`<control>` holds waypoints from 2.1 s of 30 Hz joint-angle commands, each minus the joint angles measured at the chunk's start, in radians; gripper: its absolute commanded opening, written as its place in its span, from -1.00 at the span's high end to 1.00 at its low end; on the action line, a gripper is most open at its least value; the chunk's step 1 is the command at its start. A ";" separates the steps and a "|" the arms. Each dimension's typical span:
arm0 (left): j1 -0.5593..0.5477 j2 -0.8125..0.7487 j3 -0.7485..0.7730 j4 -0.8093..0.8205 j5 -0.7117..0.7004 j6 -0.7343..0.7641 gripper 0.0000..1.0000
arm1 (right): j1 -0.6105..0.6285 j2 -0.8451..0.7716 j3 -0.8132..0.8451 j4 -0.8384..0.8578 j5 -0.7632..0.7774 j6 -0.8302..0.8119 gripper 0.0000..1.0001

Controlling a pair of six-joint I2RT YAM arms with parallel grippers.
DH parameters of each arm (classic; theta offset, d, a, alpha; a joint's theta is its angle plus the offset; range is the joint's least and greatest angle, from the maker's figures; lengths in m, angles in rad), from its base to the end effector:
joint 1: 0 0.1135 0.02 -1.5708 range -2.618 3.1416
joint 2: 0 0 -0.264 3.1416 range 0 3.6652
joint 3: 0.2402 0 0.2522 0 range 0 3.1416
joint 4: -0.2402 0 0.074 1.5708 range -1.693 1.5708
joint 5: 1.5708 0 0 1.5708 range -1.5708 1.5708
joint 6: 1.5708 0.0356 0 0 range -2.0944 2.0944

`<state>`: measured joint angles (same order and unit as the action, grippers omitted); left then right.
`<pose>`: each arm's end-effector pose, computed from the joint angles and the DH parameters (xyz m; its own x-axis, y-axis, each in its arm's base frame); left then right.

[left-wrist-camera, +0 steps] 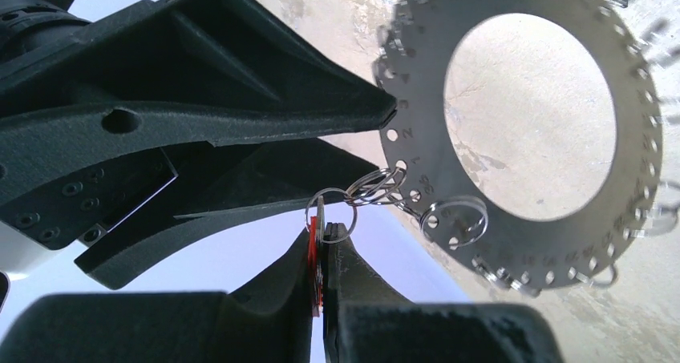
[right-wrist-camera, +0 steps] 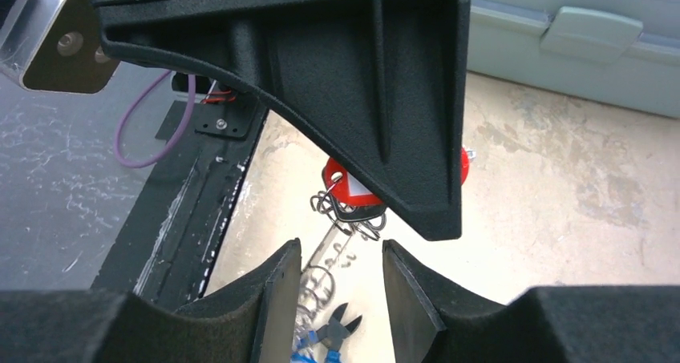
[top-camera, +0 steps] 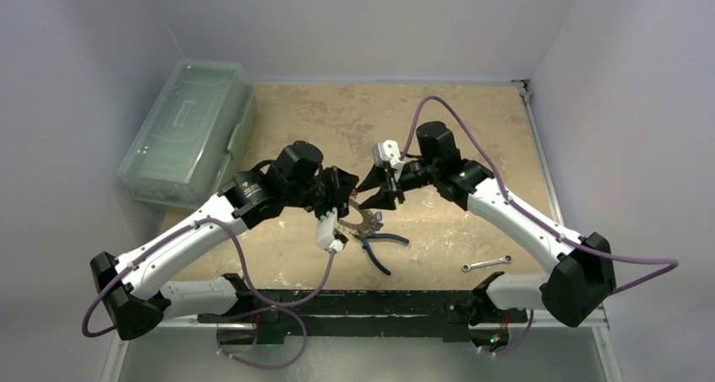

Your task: Remove the keys from the keyring

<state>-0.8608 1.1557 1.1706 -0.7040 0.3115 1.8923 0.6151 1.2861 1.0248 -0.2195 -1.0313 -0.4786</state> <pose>0.1487 -0.1898 0.3501 0.9621 0.2661 0.0590 0.1164 -0.5969 0.7939 0.2109 0.1864 0.3189 0.0873 -0.2280 -0.9697 -0.9885 -0.1401 -0.0561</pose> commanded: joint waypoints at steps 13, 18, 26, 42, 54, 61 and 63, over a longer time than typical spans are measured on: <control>-0.007 -0.039 -0.004 0.050 0.040 0.034 1.00 | -0.002 0.000 0.023 0.136 -0.075 0.099 0.19; -0.007 -0.039 -0.004 0.054 0.038 0.029 1.00 | -0.003 -0.001 0.010 0.152 -0.074 0.107 0.28; -0.008 -0.040 0.003 0.058 0.032 0.005 1.00 | -0.003 -0.010 -0.009 0.132 -0.053 0.070 0.66; -0.008 -0.090 -0.047 0.025 -0.021 -0.013 1.00 | -0.017 -0.025 0.015 0.158 -0.036 0.151 1.00; -0.007 -0.114 -0.102 0.033 -0.030 -0.003 1.00 | -0.040 -0.025 -0.012 0.278 -0.056 0.295 1.00; -0.007 -0.122 -0.135 0.055 -0.019 0.001 1.00 | -0.050 -0.027 -0.042 0.360 -0.081 0.371 1.00; -0.007 -0.124 -0.143 0.061 -0.012 0.001 1.00 | -0.052 -0.026 -0.047 0.378 -0.083 0.390 1.00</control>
<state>-0.8646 1.0538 1.0443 -0.6643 0.2745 1.8809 0.5743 1.2873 0.9775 0.0486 -1.0801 -0.1535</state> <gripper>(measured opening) 0.028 0.007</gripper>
